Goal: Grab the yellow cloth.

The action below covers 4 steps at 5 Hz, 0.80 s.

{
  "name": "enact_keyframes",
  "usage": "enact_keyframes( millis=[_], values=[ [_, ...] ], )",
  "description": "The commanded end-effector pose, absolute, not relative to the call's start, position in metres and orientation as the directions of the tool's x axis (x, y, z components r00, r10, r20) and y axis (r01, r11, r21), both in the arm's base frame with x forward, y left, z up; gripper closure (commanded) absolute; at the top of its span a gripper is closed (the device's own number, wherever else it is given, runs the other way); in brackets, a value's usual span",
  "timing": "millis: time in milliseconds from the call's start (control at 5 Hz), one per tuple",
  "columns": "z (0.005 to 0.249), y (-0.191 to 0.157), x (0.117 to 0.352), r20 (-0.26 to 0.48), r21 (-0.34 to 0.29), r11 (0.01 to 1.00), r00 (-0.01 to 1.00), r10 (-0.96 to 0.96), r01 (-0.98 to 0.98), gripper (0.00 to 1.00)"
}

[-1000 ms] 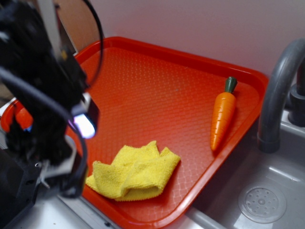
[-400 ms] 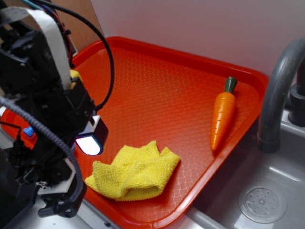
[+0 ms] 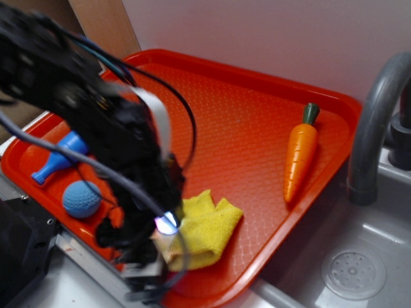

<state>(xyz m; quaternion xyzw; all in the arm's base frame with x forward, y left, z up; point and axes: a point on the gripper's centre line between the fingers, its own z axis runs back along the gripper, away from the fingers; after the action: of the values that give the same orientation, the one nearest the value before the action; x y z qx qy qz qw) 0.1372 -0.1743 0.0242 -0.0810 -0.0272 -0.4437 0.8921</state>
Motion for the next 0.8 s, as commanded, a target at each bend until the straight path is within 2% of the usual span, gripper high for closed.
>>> enact_keyframes(
  millis=[0, 200, 400, 600],
  values=[
    [0.006, -0.181, 0.121, 0.076, -0.068, 0.574, 0.578, -0.812, 0.816, 1.00],
    [0.022, -0.167, 0.136, 0.090, -0.029, 0.611, 0.611, -0.786, 0.791, 1.00],
    [0.061, -0.126, 0.150, 0.138, -0.023, 0.741, 0.736, -0.663, 0.671, 1.00],
    [0.097, -0.073, 0.141, 0.243, -0.131, 0.869, 0.865, -0.439, 0.478, 1.00]
  ],
)
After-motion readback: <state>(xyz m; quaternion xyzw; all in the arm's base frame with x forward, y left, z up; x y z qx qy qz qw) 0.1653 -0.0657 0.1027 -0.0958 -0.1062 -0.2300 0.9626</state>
